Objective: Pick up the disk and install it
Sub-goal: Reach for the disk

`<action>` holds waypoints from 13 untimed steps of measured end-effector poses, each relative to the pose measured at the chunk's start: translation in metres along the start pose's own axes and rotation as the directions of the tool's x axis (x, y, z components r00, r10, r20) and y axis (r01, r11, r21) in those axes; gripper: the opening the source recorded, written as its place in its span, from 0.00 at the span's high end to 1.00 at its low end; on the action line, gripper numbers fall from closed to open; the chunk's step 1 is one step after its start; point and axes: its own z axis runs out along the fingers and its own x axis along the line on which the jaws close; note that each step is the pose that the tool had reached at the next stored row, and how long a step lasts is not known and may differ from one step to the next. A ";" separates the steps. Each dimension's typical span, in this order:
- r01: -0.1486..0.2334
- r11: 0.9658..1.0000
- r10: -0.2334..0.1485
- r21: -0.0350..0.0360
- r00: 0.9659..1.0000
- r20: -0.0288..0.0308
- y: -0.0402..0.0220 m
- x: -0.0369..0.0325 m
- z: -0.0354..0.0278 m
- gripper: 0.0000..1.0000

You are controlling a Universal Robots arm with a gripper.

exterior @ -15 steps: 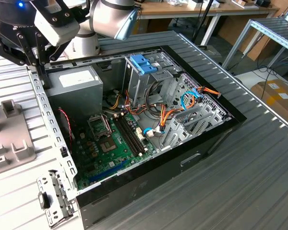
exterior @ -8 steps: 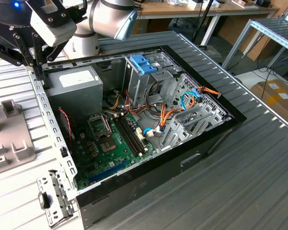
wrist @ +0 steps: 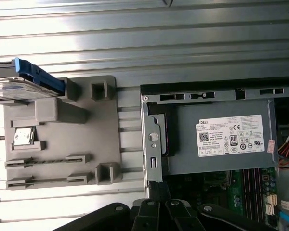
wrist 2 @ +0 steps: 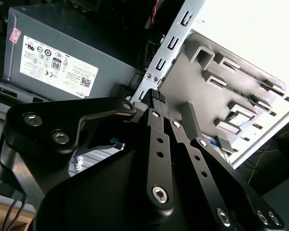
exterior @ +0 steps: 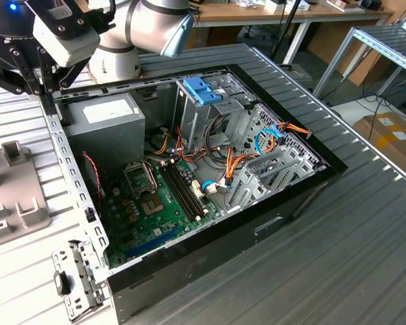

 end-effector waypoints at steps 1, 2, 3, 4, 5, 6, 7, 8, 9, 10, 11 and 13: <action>0.000 1.000 0.000 0.000 1.000 0.000 -0.0001 0.0009 0.0000 0.89; 0.000 1.000 0.000 0.000 1.000 0.000 -0.0001 0.0015 0.0000 0.89; 0.000 1.000 0.000 0.000 1.000 0.000 -0.0002 0.0027 -0.0001 0.89; 0.000 1.000 0.000 0.000 1.000 0.000 -0.0003 0.0036 -0.0001 0.89; 0.000 1.000 0.000 0.000 1.000 0.000 -0.0004 0.0048 -0.0001 0.89; 0.000 1.000 0.000 0.000 1.000 0.000 -0.0004 0.0054 -0.0002 0.89; 0.000 1.000 0.000 0.000 1.000 0.000 -0.0005 0.0068 -0.0002 0.89; 0.000 1.000 0.000 0.000 1.000 0.000 -0.0006 0.0080 -0.0002 0.89; 0.000 1.000 0.000 0.000 1.000 0.000 -0.0007 0.0090 -0.0002 0.89; 0.000 1.000 0.000 0.000 1.000 0.000 -0.0007 0.0095 -0.0002 0.89; 0.000 1.000 0.000 0.000 1.000 0.000 -0.0008 0.0110 -0.0003 0.89; 0.000 1.000 0.000 0.000 1.000 0.000 -0.0010 0.0126 -0.0003 0.89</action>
